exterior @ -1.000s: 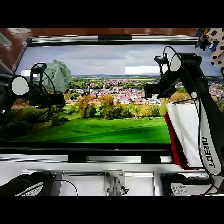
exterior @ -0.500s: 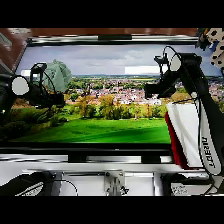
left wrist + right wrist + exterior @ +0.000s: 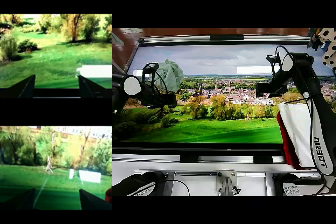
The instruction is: Fold the shirts.
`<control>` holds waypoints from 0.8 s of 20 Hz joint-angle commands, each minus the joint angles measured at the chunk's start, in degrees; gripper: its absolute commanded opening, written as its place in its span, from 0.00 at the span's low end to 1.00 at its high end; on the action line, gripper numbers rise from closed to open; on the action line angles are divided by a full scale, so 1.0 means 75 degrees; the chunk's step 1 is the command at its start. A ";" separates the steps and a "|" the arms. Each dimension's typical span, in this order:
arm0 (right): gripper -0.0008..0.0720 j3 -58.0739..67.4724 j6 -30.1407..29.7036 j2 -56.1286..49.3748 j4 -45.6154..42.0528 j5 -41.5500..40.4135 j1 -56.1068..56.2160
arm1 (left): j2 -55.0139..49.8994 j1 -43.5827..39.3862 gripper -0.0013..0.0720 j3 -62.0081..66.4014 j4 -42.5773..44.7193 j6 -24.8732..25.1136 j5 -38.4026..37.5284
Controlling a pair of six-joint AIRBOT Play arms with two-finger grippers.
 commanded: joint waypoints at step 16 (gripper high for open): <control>0.94 0.0009 -0.0012 -0.0044 0.0064 -0.0297 0.0015 | -0.5243 0.1524 0.86 0.5569 0.0554 0.1845 0.1341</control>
